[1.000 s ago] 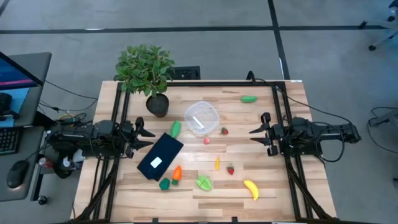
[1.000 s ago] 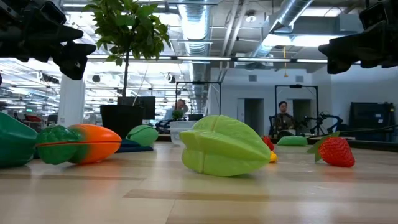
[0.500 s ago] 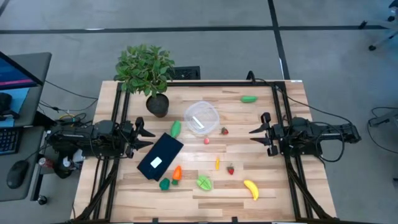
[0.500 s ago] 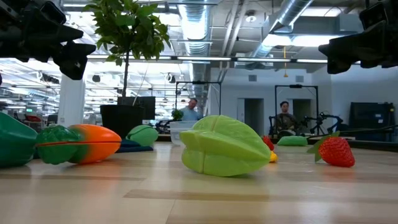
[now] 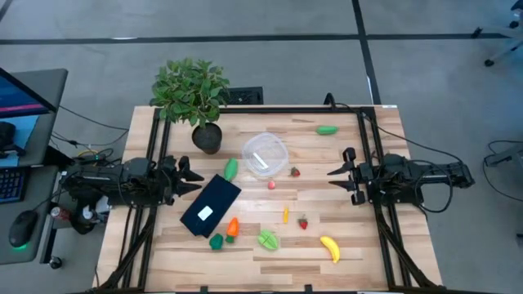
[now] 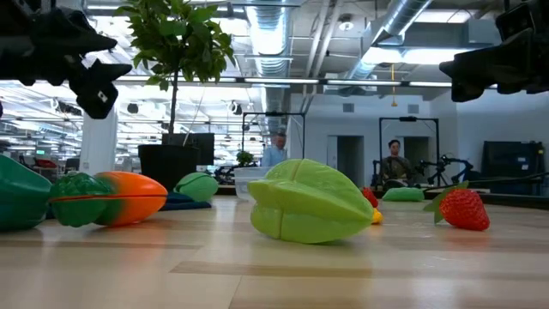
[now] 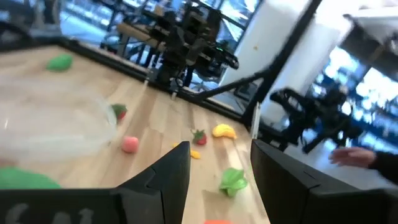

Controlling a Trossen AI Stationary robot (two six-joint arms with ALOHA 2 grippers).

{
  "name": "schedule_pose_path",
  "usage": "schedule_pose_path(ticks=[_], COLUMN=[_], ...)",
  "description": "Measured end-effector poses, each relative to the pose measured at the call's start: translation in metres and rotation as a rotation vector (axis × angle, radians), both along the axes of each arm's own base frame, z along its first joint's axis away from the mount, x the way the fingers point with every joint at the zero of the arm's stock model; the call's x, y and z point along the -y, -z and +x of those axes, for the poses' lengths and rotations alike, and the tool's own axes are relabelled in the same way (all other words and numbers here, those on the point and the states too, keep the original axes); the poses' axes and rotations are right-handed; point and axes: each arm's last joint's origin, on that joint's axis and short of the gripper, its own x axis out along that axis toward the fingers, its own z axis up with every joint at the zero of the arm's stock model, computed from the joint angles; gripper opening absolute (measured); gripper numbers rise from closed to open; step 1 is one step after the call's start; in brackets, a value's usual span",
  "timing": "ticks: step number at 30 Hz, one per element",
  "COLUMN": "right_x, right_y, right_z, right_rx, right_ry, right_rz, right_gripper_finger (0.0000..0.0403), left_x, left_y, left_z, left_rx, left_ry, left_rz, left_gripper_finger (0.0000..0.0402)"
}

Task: Pick and placing Produce into tupperware
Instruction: Put the green pea into the transparent bin

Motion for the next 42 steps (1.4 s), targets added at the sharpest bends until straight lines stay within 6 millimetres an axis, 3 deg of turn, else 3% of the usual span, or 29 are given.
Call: schedule_pose_path(ticks=[5,12,20,24,27,31,33,42], right_x=[0.0,0.0,-0.001,-0.001,-0.001,0.0,0.001,0.002], right_y=[0.0,0.0,0.0,-0.001,-0.008,-0.018,-0.019,-0.021], right_z=[0.0,0.0,0.0,0.0,-0.001,-0.002,-0.002,-0.003], right_rx=[0.0,0.001,0.001,0.003,0.058,0.096,0.087,0.087], right_ry=[0.0,0.0,-0.009,-0.012,-0.022,-0.055,-0.072,-0.096], right_rz=[0.0,0.0,0.0,0.019,0.197,0.702,0.873,1.145], right_gripper_finger=[0.0113,0.0113,0.0113,0.0113,0.0113,0.0113,0.0113,0.0113], left_x=[-0.002,-0.005,-0.005,-0.004,-0.006,-0.006,-0.007,-0.007], left_y=[0.0,-0.001,-0.001,-0.001,-0.001,-0.001,-0.001,-0.001], left_z=[0.0,0.0,0.0,0.0,0.0,0.0,0.0,0.0], left_rx=[-0.01,0.004,0.001,-0.007,0.005,0.008,0.002,0.008], left_ry=[-0.073,-0.158,-0.151,-0.133,-0.189,-0.203,-0.214,-0.243], left_rz=[-0.132,-0.128,-0.364,-0.373,-0.35,-0.404,-0.43,-0.455], left_gripper_finger=[0.016,0.016,0.016,0.016,0.016,0.016,0.016,0.016])
